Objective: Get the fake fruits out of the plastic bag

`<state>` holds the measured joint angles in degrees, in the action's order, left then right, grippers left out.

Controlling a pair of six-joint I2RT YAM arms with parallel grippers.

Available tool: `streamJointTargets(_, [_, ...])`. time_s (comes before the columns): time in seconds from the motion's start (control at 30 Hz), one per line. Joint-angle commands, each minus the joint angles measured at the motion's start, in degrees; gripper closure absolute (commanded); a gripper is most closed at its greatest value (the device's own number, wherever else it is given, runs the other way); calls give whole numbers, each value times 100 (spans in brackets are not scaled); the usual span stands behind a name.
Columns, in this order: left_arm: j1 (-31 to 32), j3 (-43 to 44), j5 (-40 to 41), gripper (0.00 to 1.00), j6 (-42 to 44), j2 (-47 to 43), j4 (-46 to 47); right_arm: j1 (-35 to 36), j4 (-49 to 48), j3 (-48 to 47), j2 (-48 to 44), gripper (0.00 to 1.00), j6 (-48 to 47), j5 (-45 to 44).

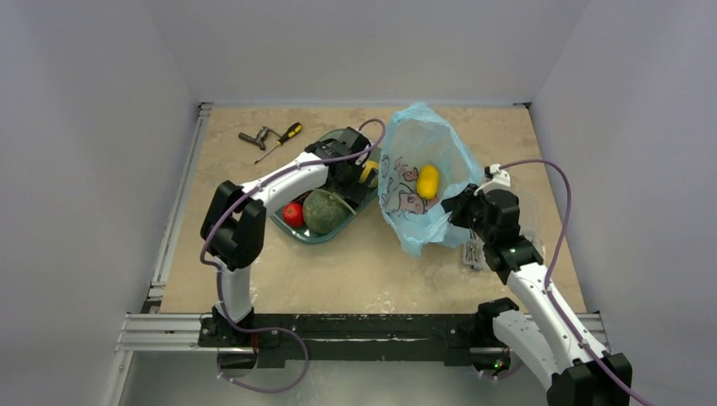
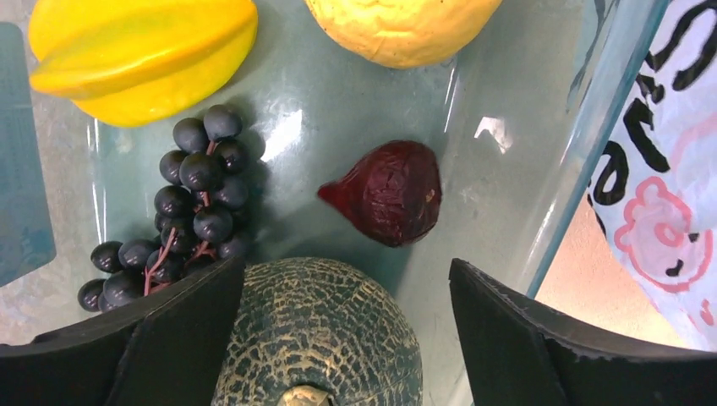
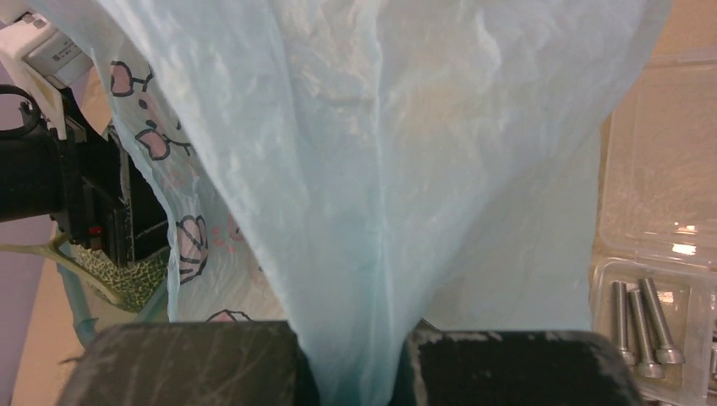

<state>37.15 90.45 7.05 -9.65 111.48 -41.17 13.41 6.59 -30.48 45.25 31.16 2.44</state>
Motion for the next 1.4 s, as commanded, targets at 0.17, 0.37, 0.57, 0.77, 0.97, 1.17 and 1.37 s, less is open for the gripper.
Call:
streamJointTargets(0.17, [-21, -484, -302, 14, -142, -1327, 542, -27, 67, 164, -218, 100, 207, 470])
streamJointTargets(0.37, [176, -1394, -1167, 23, -944, -2464, 1575, -33, 146, 396, -468, 100, 240, 423])
streamJointTargets(0.57, [988, -1967, -1263, 31, -1379, -2973, 2872, -32, 344, 482, -606, 100, 104, 468])
streamJointTargets(0.77, [1741, -2117, -747, 36, -1406, -2524, 4496, -33, 470, 502, -700, 98, 345, 450])
streamJointTargets(0.97, [1884, -1525, 70, 44, -1381, -1421, 4956, -31, 482, 622, -826, 99, 564, 464])
streamJointTargets(1.17, [1884, -1128, 739, 51, -1702, -694, 5121, -31, 646, 476, -862, 100, 572, 374])
streamJointTargets(1.37, [1884, -972, 1038, 47, -1999, -27, 5516, -31, 726, 249, -715, 100, 463, 362])
